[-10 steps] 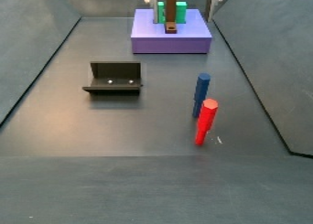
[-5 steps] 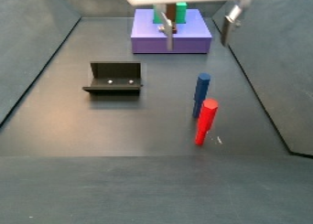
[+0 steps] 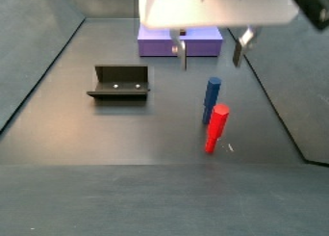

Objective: Pick up the blue object. Move up. Move to above the board. Insert the blue object.
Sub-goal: Pick up the blue object.

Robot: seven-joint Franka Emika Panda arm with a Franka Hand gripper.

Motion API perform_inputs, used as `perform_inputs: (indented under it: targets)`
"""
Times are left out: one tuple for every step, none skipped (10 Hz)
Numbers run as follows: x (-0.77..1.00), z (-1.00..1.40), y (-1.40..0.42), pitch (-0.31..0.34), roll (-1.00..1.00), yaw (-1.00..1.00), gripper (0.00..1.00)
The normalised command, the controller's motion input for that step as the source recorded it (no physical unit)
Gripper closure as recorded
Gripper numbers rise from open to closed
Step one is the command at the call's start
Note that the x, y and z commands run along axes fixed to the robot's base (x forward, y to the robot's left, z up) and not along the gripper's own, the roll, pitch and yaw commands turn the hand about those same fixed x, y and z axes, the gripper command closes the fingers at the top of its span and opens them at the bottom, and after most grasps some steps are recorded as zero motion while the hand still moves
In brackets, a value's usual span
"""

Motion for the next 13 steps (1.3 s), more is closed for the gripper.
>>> perform_inputs:
  targets:
    - [0.04,-0.54,0.25,-0.001,-0.07,-0.11,0.00]
    - [0.01,-0.51,0.22,0.000,-0.05,-0.11,0.00]
    - [-0.06,-0.40,0.05,0.000,-0.07,-0.14,0.00]
    - [-0.17,-0.27,0.00,0.000,-0.07,-0.15,0.00]
    - [-0.02,-0.23,0.00,0.000,-0.07,-0.13,0.00]
    - [0.00,-0.22,0.00,0.000,-0.02,-0.13,0.00]
    - [0.00,-0.20,0.00,0.000,0.00,-0.10,0.00]
    - [0.00,-0.23,0.00,0.000,0.00,-0.08,0.00]
    - [0.00,0.00,0.00,0.000,0.00,0.00,0.00]
    - [0.00,0.00,0.00,0.000,0.00,0.00,1.00]
    - [0.00,0.00,0.00,0.000,0.00,0.00,1.00]
    - [0.00,0.00,0.00,0.000,0.00,0.00,1.00]
    - [0.00,0.00,0.00,0.000,0.00,0.00,1.00]
